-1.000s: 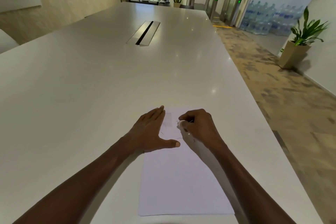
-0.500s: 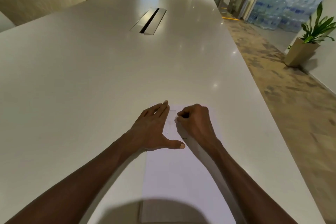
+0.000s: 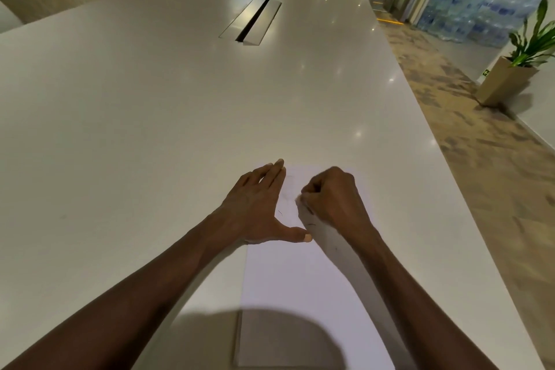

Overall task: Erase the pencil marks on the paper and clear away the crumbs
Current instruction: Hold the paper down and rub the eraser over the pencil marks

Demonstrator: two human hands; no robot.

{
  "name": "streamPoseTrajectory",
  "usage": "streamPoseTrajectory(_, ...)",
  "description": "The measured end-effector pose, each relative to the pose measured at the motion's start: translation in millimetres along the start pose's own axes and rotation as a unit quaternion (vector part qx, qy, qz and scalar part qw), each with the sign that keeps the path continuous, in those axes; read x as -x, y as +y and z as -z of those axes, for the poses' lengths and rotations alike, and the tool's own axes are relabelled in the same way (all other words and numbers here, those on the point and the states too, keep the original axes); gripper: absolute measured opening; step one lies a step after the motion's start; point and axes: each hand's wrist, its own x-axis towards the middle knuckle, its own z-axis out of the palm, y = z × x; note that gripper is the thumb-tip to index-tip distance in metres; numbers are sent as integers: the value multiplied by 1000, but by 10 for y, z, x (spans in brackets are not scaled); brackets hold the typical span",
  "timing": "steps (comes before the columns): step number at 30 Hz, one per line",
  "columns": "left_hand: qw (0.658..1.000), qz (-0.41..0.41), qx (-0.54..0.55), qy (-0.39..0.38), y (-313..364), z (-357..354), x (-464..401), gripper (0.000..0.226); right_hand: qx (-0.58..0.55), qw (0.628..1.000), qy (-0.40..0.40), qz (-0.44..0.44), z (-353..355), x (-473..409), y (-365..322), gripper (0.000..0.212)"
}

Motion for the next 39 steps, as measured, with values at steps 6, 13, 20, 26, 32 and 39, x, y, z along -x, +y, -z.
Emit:
streamPoseTrajectory(6, 1000, -5, -5, 10, -11, -18, -2, 138, -27, 999, 31, 14, -81, 74, 22, 12)
streamPoseTrajectory(13, 1000, -2, 6, 8, -7, -15, -3, 139, -36, 997, 57, 31, -105, -439, -77, 12)
streamPoseTrajectory(20, 1000, -1, 4, 4, 0, -4, -1, 139, -21, 999, 38, 10, -148, -78, 69, 15)
streamPoseTrajectory(26, 1000, -1, -6, 4, 7, -2, -2, 137, -28, 997, 71, 4, -200, 112, -1, 15)
streamPoseTrajectory(32, 1000, 0, 2, -8, 0, 5, -5, 140, -31, 997, 74, 18, -196, -430, -63, 18)
streamPoseTrajectory(39, 1000, 0, 1, -7, -5, 13, -10, 141, -13, 999, 42, 3, -164, -311, 1, 18)
